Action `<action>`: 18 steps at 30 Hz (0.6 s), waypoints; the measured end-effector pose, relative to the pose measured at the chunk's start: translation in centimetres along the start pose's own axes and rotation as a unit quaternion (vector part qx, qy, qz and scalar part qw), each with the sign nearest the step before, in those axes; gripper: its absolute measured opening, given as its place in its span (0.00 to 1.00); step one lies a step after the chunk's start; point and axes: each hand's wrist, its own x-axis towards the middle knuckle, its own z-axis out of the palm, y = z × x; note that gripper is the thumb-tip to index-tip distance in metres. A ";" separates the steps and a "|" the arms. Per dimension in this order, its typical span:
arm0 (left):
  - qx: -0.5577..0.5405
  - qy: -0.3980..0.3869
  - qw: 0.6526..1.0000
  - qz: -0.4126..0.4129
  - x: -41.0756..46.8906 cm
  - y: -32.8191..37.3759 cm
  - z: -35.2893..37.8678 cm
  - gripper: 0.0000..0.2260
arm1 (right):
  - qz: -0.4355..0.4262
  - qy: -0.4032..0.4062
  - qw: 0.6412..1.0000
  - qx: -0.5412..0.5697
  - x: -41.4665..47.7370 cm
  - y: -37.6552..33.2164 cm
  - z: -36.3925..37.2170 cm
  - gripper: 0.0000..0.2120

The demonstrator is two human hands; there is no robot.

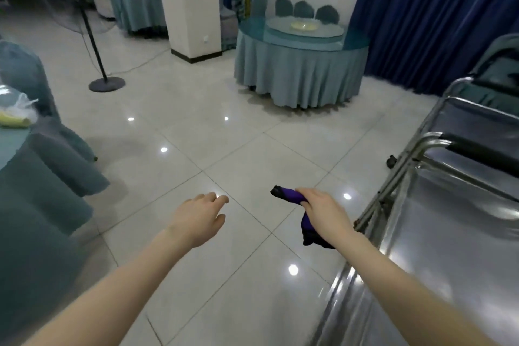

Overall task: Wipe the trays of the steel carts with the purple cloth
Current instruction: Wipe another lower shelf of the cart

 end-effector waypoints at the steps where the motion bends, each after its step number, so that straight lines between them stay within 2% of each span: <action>1: -0.003 0.000 1.000 0.015 2.0 -1.0 0.2 0.18 | 0.022 0.003 1.000 -0.002 0.8 0.2 0.4 0.24; 3: -0.007 -0.001 0.998 0.058 6.2 -2.8 0.6 0.18 | 0.080 0.001 0.997 -0.009 2.0 0.5 0.8 0.27; 6: -0.017 -0.006 0.992 0.126 12.4 -4.7 1.2 0.18 | 0.180 0.029 0.983 -0.012 2.5 1.2 1.0 0.19; 10: -0.017 -0.021 0.976 0.217 19.0 -4.7 1.9 0.18 | 0.291 0.077 0.953 -0.016 1.0 1.7 1.1 0.19; 13: -0.037 -0.036 0.956 0.288 22.4 -2.0 2.3 0.18 | 0.354 0.101 0.929 -0.026 -0.6 2.2 1.2 0.17; 18: -0.065 -0.034 0.903 0.423 28.6 5.5 2.9 0.18 | 0.457 0.151 0.875 -0.043 -2.7 5.5 1.1 0.17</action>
